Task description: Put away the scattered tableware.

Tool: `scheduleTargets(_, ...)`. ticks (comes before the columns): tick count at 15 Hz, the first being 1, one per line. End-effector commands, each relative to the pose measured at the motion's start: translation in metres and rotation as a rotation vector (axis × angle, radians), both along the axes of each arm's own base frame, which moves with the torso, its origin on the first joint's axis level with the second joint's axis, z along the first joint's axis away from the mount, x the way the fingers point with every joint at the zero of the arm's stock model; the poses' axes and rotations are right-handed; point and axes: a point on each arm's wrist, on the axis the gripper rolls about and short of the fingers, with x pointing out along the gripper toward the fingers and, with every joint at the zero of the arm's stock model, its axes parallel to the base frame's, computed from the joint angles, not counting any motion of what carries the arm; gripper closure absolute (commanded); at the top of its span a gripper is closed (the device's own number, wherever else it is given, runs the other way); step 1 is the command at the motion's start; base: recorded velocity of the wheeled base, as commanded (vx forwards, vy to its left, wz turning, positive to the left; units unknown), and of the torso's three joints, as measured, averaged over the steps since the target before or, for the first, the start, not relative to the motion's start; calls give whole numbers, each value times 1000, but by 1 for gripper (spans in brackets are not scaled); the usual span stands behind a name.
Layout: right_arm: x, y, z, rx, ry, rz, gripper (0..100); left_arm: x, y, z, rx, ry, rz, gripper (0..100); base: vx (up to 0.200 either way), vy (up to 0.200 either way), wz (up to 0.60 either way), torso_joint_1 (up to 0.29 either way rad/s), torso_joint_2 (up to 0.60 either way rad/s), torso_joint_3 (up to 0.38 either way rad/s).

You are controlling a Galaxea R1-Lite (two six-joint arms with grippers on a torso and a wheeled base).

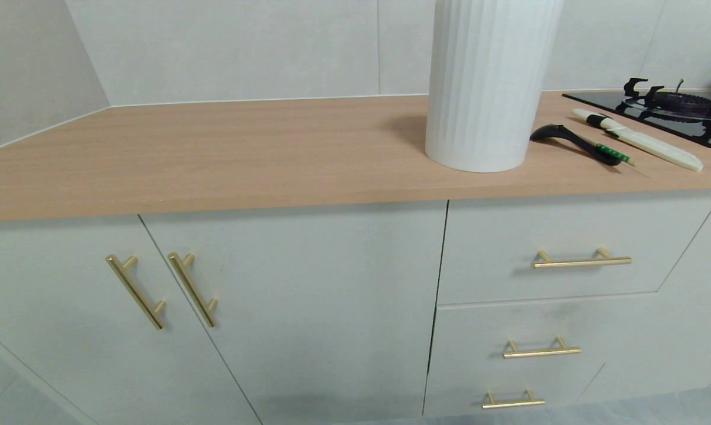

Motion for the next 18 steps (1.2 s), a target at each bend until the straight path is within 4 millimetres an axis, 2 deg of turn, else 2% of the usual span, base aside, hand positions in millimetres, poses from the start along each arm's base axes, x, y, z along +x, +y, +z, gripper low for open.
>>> scheduleTargets(1,0,0,0,-1,0,1,0,0,0,0,-1,0,0,0,0,-200,0,12,-2,2)
scheduleTargets(2,0,0,0,-1,1,1,0,0,0,0,-2,-1,1,0,0,-200,0,2,-2,2)
scheduleTargets(9,0,0,0,-2,1,1,0,0,0,0,-4,-1,1,0,0,0,0,0,0,0)
scheduleTargets(14,0,0,0,-2,3,2,0,0,0,0,-4,0,1,0,-200,0,0,0,2,3)
scheduleTargets(18,1,0,0,1,14,1,0,0,0,0,-4,-1,3,0,0,0,0,0,0,0)
